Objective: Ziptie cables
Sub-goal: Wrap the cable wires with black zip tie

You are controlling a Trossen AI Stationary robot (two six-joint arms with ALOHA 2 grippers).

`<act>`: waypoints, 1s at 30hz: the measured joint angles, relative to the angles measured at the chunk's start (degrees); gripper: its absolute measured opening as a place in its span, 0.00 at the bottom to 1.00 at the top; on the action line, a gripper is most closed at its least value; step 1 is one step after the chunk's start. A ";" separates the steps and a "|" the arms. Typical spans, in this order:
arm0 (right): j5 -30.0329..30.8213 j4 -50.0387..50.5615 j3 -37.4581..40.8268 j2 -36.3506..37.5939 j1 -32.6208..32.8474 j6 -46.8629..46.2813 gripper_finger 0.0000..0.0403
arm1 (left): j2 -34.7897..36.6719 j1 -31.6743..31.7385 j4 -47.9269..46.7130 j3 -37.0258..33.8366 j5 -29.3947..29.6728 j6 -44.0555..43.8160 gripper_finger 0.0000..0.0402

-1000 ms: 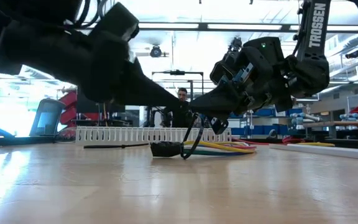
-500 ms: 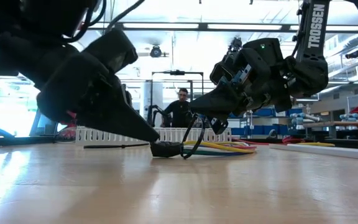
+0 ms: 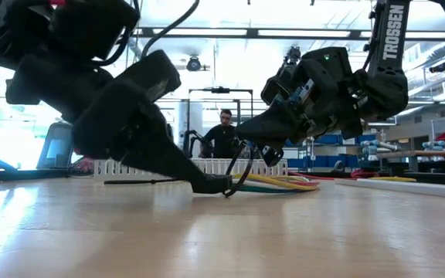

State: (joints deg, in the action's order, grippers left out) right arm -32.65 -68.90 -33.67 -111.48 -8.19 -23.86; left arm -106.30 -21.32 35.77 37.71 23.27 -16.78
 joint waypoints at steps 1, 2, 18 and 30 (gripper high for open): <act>-0.33 0.00 0.00 0.00 0.00 0.00 0.00 | 0.00 0.00 1.14 0.00 0.00 0.00 0.29; -0.43 0.00 0.00 0.00 0.00 0.00 0.00 | 0.00 0.00 2.02 0.00 0.00 -0.02 0.29; -0.54 -0.01 0.00 0.00 0.00 0.00 0.00 | -0.02 0.72 0.08 0.02 0.15 -2.11 0.34; -0.59 -0.01 0.00 0.00 0.00 -0.51 0.00 | 0.00 0.37 0.68 0.02 -1.55 -1.77 0.01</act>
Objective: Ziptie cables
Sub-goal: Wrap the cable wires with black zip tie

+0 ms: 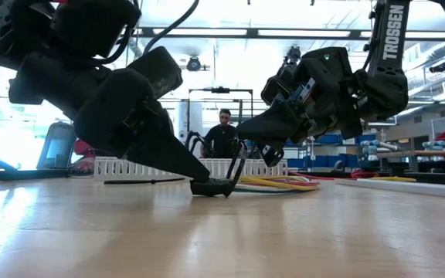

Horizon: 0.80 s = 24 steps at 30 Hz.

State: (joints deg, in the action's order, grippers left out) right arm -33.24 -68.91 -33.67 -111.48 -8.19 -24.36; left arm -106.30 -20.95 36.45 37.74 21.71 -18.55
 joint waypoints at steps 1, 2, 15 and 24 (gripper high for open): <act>-0.23 0.01 0.00 0.00 0.00 -0.02 0.00 | 0.12 -0.11 0.00 0.00 0.00 -0.02 0.01; -0.68 0.01 0.00 0.00 0.00 -0.04 0.00 | 0.29 -0.22 -0.11 0.00 -0.02 -0.04 0.01; -2.90 0.12 0.00 0.02 -0.63 -1.05 0.00 | 7.19 -3.17 -8.31 -0.02 0.82 -1.00 0.00; -2.87 0.05 0.00 0.02 -0.74 -1.02 0.00 | 5.61 -2.85 -3.80 -0.02 0.70 -3.07 0.09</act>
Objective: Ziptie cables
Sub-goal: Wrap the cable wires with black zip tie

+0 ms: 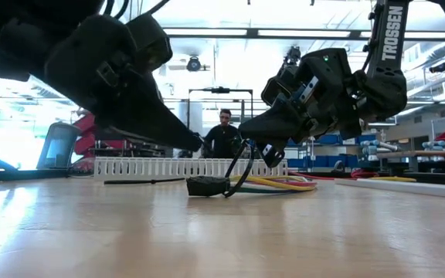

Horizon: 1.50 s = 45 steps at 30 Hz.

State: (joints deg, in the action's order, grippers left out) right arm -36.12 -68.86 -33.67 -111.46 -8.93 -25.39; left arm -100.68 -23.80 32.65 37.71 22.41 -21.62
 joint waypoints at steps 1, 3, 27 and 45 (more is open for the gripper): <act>0.00 -0.02 0.00 0.00 0.00 0.00 0.00 | -0.33 0.17 0.24 0.00 0.01 -0.67 0.11; 0.00 0.00 0.00 0.00 0.06 0.00 0.00 | -1.09 0.55 1.00 0.00 0.39 -2.65 0.17; 0.30 -0.04 0.01 0.00 0.17 -0.22 0.00 | -7.13 1.04 2.57 0.04 0.82 -1.12 0.47; 0.39 0.07 0.02 0.00 0.17 -0.27 0.00 | -10.36 0.96 4.84 2.19 1.70 2.78 0.08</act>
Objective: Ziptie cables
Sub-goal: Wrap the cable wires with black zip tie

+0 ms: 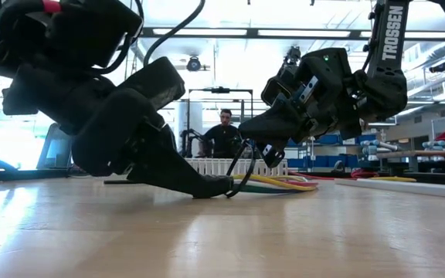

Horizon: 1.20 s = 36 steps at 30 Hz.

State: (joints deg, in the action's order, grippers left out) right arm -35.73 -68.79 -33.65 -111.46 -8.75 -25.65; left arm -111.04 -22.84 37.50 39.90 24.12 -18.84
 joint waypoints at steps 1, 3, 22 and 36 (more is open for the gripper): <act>0.00 0.06 0.00 0.00 0.00 0.09 0.00 | 0.00 -0.13 0.00 0.00 0.02 -0.71 0.08; -0.02 0.16 0.00 0.00 0.00 0.22 0.00 | 0.24 -0.53 -0.26 0.00 -0.01 -1.55 0.08; -3.84 3.45 0.00 0.13 -2.03 0.19 0.00 | 22.12 -8.62 -35.04 -0.04 3.45 -13.09 0.08; -2.99 31.58 0.00 12.71 -8.07 12.20 0.00 | 24.05 -16.46 -50.17 -0.04 3.37 -29.81 0.08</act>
State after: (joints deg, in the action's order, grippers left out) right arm -38.71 -37.21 -33.65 -98.75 -16.83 -13.45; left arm -87.00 -39.30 -12.67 39.86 27.49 -48.65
